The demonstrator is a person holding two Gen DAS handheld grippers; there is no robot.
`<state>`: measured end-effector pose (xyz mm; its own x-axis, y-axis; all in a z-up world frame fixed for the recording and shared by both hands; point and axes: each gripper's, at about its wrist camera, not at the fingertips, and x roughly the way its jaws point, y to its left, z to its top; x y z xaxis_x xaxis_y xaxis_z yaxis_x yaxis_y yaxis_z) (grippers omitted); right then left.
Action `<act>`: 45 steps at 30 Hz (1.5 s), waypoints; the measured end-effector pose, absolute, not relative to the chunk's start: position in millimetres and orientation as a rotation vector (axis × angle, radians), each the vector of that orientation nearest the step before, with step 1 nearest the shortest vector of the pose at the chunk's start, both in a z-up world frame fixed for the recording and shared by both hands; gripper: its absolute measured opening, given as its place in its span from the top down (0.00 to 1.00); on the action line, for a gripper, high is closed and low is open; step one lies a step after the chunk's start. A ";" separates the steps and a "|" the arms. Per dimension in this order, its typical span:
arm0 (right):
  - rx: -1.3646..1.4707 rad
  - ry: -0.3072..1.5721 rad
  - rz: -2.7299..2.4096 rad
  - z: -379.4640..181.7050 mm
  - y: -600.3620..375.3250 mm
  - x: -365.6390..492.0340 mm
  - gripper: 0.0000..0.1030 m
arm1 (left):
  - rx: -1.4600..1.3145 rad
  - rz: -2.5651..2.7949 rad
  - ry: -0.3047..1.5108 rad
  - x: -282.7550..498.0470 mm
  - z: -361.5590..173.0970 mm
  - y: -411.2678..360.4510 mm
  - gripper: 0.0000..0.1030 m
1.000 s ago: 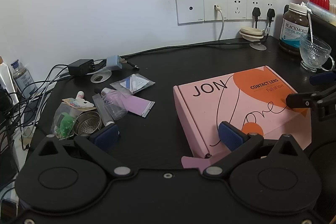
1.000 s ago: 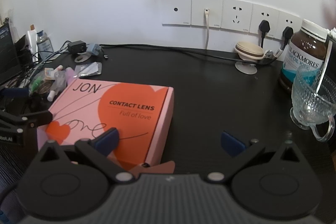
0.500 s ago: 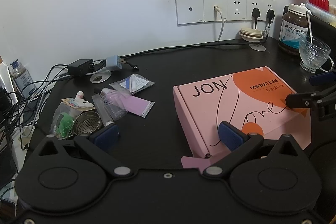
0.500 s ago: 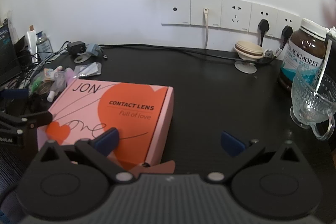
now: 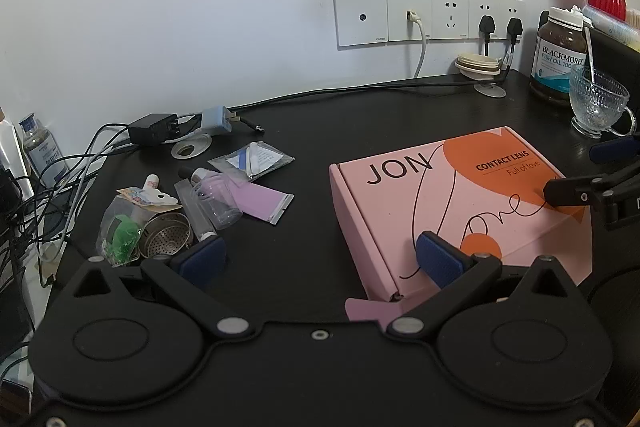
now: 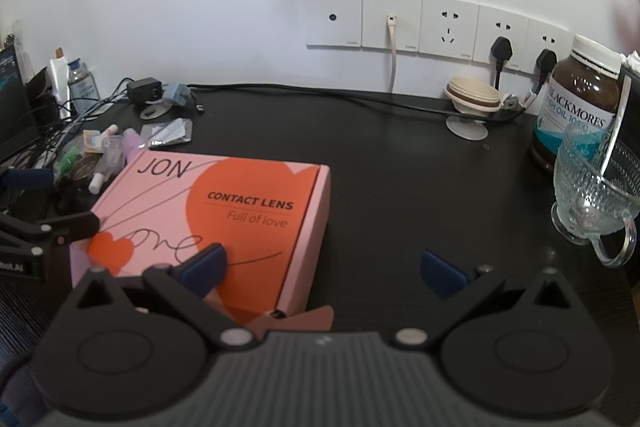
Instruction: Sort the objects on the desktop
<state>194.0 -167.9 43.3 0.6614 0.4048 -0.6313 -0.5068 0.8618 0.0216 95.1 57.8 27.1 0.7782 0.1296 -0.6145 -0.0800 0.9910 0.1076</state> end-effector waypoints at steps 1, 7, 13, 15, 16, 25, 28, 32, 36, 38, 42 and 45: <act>-0.162 0.673 0.518 43.3 -167.9 193.9 0.01 | 0.077 0.113 0.670 95.2 27.2 57.7 0.00; -0.165 0.673 0.520 43.5 -168.1 193.9 0.01 | 0.080 0.112 0.672 95.9 27.6 57.5 0.00; -0.169 0.673 0.522 43.5 -167.7 194.0 0.01 | 0.080 0.110 0.674 96.0 27.5 57.6 0.00; -0.169 0.673 0.523 43.5 -167.6 194.1 0.01 | 0.081 0.110 0.674 96.2 27.5 57.8 0.00; -0.169 0.673 0.523 43.5 -167.5 194.1 0.01 | 0.081 0.109 0.674 96.3 27.6 57.8 0.00; -0.169 0.678 0.524 43.7 -166.9 194.8 0.01 | 0.085 0.110 0.675 96.4 27.9 57.4 0.00; -0.171 0.678 0.524 43.8 -166.6 194.8 0.01 | 0.083 0.109 0.677 96.3 27.9 57.6 0.00; -0.174 0.678 0.524 44.0 -166.4 194.7 0.01 | 0.078 0.107 0.680 96.9 28.1 58.3 0.00; -0.171 0.680 0.526 43.7 -166.7 194.9 0.01 | 0.078 0.109 0.678 96.4 27.5 58.5 0.00; -0.171 0.680 0.526 43.6 -166.7 195.0 0.01 | 0.080 0.109 0.677 96.2 27.5 58.2 0.00; -0.170 0.680 0.525 43.6 -166.8 194.8 0.01 | 0.090 0.110 0.672 95.6 27.3 57.1 0.00; -0.169 0.680 0.525 43.7 -167.0 195.2 0.01 | 0.095 0.110 0.668 95.2 27.2 56.4 0.00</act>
<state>195.2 -167.0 43.7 0.6537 0.4066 -0.6383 -0.5145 0.8573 0.0192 95.2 56.4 27.2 0.7794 0.1324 -0.6124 -0.0716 0.9898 0.1230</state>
